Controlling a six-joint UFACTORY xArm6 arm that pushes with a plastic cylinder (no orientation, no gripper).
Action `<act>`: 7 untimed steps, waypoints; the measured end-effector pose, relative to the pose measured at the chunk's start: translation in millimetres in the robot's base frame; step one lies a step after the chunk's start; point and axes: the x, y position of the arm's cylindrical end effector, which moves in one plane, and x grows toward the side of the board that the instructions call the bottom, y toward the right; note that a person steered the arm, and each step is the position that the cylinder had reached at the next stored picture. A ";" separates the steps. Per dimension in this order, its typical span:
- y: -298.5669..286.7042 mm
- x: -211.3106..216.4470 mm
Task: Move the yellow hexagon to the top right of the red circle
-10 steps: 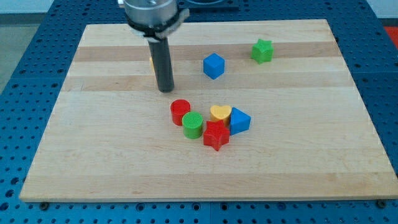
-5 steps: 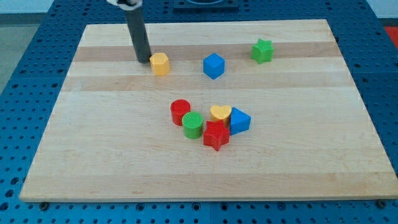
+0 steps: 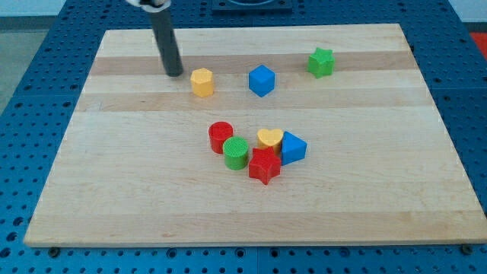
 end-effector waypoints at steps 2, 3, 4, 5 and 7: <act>85.5 89.4; 91.9 101.3; 91.9 69.6; 80.0 39.1; 127.5 -4.8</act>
